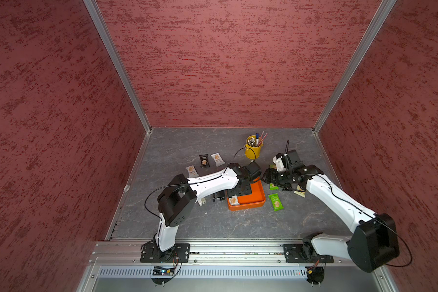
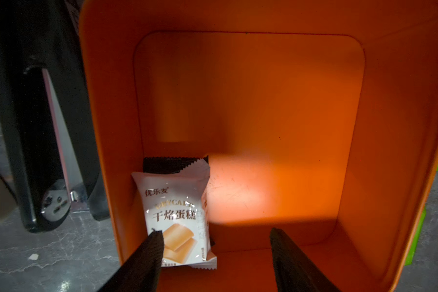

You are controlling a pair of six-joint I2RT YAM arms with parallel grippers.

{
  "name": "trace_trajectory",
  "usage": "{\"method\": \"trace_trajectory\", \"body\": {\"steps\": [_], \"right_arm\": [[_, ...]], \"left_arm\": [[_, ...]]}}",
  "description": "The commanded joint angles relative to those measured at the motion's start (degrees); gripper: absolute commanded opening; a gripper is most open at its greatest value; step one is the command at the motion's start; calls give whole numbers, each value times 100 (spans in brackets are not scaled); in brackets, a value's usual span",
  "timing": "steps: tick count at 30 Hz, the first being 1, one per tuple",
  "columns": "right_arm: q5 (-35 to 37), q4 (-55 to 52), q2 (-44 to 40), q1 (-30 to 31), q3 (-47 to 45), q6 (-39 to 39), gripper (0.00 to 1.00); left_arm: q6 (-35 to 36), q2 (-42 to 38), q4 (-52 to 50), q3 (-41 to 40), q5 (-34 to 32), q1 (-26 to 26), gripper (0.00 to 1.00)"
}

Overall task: Take the cookies out of the storage box
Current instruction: Pick up the cookie from the storage box.

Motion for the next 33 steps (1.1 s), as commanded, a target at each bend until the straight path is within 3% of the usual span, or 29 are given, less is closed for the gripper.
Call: {"method": "trace_trajectory", "body": {"steps": [1, 16, 25, 33], "right_arm": [[-21, -39, -103, -109, -48, -194, 69], [20, -413, -105, -381, 20, -497, 69], [73, -551, -34, -394, 186, -605, 69], [104, -543, -50, -399, 185, -597, 69]], "left_arm": [[26, 204, -26, 134, 182, 40, 72], [-134, 491, 313, -19, 441, 10, 73], [-36, 906, 391, 621, 418, 25, 73], [204, 657, -80, 714, 252, 120, 74]]}}
